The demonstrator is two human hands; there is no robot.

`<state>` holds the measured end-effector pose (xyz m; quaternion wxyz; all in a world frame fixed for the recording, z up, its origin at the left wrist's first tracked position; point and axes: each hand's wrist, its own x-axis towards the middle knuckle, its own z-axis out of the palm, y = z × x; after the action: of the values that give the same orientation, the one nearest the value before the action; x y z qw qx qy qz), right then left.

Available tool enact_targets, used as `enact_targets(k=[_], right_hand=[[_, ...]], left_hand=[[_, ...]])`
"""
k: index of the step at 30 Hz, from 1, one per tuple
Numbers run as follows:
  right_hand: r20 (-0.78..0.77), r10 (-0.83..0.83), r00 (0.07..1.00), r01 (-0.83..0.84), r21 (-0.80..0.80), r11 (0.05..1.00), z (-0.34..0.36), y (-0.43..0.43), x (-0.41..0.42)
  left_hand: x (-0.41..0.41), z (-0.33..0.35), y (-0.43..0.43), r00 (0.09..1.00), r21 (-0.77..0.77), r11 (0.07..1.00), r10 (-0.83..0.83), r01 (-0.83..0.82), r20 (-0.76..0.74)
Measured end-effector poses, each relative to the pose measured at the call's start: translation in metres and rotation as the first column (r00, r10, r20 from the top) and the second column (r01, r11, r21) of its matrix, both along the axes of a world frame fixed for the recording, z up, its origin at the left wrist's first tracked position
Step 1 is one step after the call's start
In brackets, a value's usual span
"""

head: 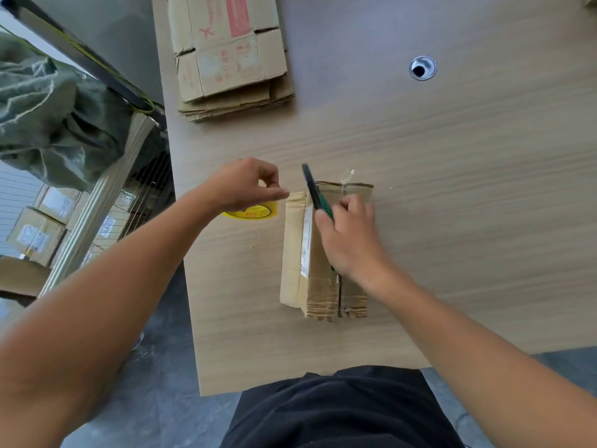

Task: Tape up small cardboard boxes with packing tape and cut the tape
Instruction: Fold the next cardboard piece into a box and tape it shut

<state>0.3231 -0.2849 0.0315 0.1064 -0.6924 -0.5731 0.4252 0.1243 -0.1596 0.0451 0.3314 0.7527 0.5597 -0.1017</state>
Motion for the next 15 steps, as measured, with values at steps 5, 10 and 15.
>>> enact_targets(k=[5, 10, 15], right_hand=[[0.170, 0.001, 0.985, 0.006, -0.045, 0.999, -0.010, -0.008, -0.027], [0.316, 0.031, 0.948, -0.008, -0.073, 0.997, -0.017, -0.001, -0.050], [0.387, 0.181, 0.904, -0.075, -0.273, 0.959, -0.012, 0.005, -0.067]], left_hand=[[-0.005, -0.007, -0.008, 0.994, 0.071, 0.994, -0.083, 0.078, 0.074], [-0.010, -0.015, -0.013, 0.953, 0.205, 0.932, -0.304, 0.298, -0.003], [-0.024, -0.017, -0.013, 0.928, 0.381, 0.857, -0.371, 0.348, -0.013]])
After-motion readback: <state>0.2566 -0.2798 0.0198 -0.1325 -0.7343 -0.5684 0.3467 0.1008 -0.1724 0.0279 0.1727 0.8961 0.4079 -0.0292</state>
